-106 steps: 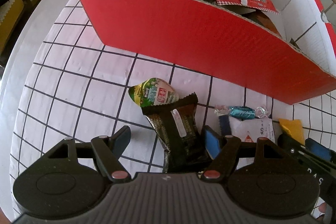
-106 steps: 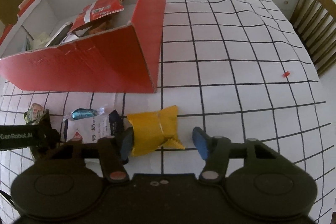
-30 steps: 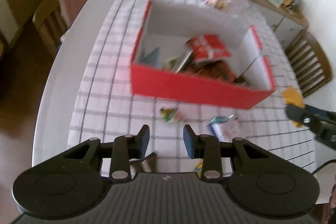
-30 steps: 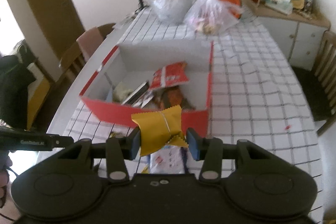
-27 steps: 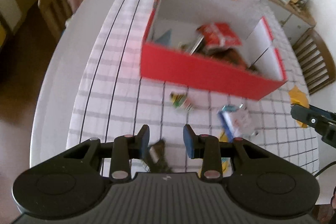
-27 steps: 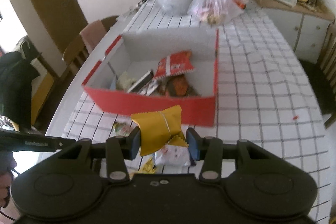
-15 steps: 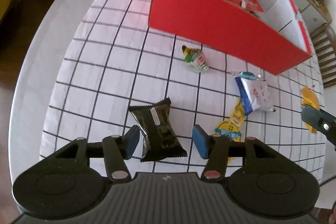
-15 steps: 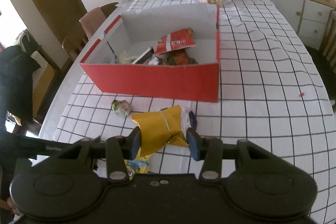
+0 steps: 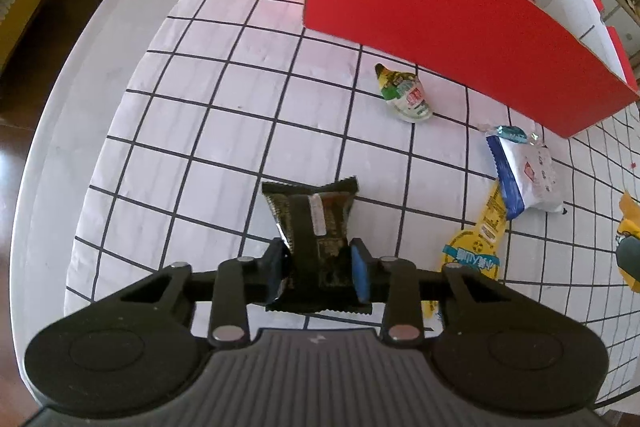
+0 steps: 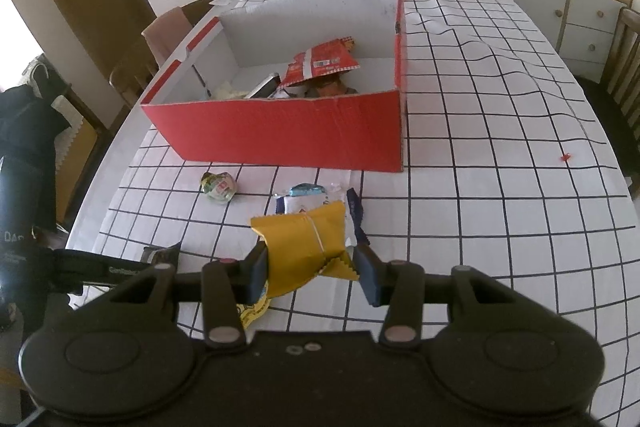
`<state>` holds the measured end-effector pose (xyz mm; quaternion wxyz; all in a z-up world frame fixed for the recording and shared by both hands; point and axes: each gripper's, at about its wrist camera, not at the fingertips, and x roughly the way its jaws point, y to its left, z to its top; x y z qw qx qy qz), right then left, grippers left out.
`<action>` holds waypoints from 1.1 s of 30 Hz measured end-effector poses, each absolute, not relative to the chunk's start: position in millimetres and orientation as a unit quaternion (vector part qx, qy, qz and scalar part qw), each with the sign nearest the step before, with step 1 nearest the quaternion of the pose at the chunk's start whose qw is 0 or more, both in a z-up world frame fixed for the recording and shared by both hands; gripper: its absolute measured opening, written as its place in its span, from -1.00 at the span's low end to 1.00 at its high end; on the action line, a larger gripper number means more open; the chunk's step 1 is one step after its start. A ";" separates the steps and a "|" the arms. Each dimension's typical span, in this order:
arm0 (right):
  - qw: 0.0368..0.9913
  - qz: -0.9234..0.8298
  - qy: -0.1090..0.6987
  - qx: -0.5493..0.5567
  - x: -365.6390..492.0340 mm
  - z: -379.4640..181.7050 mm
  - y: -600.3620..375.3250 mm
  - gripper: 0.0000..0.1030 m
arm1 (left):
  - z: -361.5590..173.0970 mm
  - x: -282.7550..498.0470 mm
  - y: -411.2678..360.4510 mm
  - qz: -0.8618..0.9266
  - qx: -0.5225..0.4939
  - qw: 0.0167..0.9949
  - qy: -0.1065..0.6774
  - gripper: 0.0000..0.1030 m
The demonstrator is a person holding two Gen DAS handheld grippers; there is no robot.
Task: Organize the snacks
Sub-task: 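Carry the black bar and yellow packet with both grippers over the box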
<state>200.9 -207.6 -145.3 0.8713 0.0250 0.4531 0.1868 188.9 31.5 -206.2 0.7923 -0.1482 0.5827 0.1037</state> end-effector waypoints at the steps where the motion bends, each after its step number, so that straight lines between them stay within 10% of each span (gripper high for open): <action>1: 0.872 0.186 0.453 0.025 201.0 -145.3 -207.8 -0.13 | -205.9 188.8 32.4 0.104 -0.151 0.792 0.582 -0.39; 33: 0.915 0.178 0.363 -0.003 271.7 -75.7 -203.6 -0.13 | -67.1 234.6 16.8 0.044 -0.092 0.885 0.455 -0.41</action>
